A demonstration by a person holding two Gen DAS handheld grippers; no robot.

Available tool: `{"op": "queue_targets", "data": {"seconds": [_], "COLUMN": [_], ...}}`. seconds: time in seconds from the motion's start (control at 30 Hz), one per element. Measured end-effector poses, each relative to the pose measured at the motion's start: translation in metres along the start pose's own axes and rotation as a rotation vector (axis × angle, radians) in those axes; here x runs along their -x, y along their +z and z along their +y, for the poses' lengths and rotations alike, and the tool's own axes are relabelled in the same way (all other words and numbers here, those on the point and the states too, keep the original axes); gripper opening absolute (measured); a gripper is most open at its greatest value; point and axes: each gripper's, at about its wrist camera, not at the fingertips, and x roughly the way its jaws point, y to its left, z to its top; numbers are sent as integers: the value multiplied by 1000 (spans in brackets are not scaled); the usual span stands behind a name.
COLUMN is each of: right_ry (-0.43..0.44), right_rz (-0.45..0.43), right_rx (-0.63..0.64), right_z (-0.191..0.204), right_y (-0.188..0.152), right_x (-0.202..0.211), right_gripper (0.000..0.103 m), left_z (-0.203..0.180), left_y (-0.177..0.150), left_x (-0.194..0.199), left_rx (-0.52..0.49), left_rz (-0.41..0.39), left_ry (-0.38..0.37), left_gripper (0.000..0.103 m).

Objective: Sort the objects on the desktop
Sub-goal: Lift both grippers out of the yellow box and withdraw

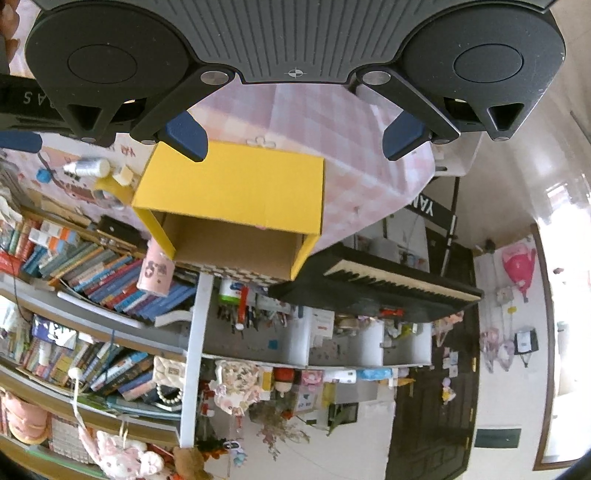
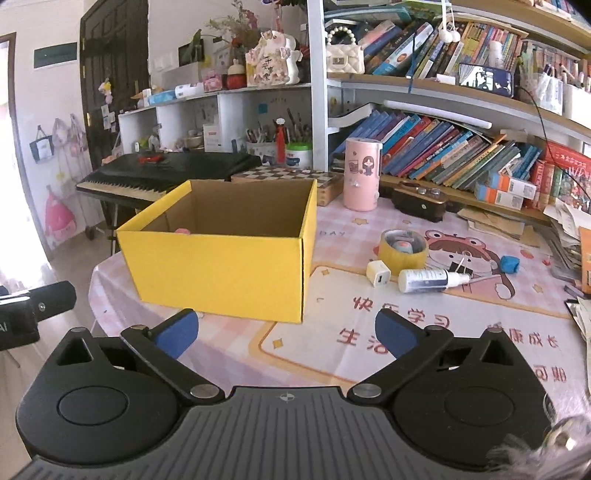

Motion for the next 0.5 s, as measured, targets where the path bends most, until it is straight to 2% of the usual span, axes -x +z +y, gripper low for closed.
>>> {"op": "queue_targets", "data": {"seconds": [0.5], "right_ry": [-88], "right_rz": [48], "right_rx": [-35], "right_z": [6], "right_y": [-30], "right_x": [29], "right_gripper": [103], "left_z": [4], "left_y": [-20], "left_x": [16], "left_rx": [-42], "left_rz": [51], "left_ry": [-52], "left_gripper": [102]}}
